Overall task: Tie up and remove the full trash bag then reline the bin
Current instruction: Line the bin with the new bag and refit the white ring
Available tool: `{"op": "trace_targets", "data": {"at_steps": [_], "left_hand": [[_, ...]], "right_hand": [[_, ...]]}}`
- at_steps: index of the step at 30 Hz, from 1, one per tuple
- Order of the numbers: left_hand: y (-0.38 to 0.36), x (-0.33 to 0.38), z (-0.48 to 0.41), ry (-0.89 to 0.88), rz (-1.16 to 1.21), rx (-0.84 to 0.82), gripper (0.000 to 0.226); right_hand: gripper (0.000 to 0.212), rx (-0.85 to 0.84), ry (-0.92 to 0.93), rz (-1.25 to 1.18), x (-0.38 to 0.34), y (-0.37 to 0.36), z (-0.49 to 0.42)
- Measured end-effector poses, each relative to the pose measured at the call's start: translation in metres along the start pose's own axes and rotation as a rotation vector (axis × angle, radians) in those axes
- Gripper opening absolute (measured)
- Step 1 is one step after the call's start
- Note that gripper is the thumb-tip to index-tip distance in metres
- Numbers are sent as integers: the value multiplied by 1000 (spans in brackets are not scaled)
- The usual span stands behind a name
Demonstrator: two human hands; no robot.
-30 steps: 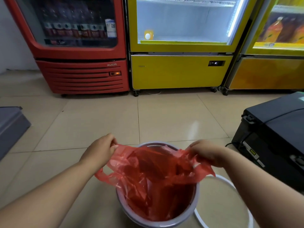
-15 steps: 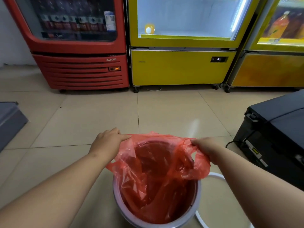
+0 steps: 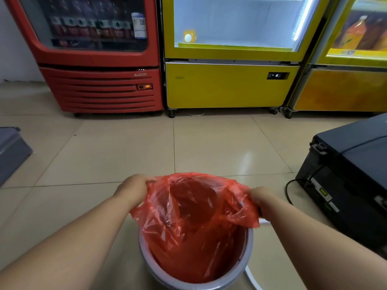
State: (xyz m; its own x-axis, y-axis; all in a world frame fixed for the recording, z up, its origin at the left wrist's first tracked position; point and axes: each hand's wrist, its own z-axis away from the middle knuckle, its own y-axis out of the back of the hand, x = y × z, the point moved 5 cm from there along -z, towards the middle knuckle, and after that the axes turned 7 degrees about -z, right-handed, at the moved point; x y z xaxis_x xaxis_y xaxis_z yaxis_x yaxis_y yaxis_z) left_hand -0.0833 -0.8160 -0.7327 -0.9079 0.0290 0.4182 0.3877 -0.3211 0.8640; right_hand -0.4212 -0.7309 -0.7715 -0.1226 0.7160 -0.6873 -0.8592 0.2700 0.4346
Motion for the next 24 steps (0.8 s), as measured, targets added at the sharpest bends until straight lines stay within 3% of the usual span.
{"op": "trace_targets", "data": {"at_steps": [2, 5, 10, 13, 17, 19, 21, 23, 24], "left_hand": [[12, 5, -2, -21, 20, 166, 55], [12, 9, 3, -25, 48, 188, 64], [-12, 1, -1, 48, -28, -8, 58], [-17, 1, 2, 49, -42, -135, 37], [-12, 1, 8, -41, -110, -226, 37], [-1, 4, 12, -74, -121, -152, 33], [14, 12, 19, -188, -168, 55, 35], [26, 30, 41, -427, -180, 222, 37], [26, 39, 56, -541, -203, 207, 42]], "right_hand": [[22, 43, 140, -171, -13, 6, 2], [21, 15, 161, -303, -18, 2, 1], [31, -8, 34, -4, -6, -10, -3], [18, -117, -8, 332, 0, -12, 4], [23, -161, -56, 287, 8, -1, 7], [17, -129, 25, 176, 0, 8, 15], [24, -100, 196, -36, -17, 14, 27], [31, -5, 490, -35, -34, 19, 44], [31, 31, 664, 58, -43, 19, 61]]}}
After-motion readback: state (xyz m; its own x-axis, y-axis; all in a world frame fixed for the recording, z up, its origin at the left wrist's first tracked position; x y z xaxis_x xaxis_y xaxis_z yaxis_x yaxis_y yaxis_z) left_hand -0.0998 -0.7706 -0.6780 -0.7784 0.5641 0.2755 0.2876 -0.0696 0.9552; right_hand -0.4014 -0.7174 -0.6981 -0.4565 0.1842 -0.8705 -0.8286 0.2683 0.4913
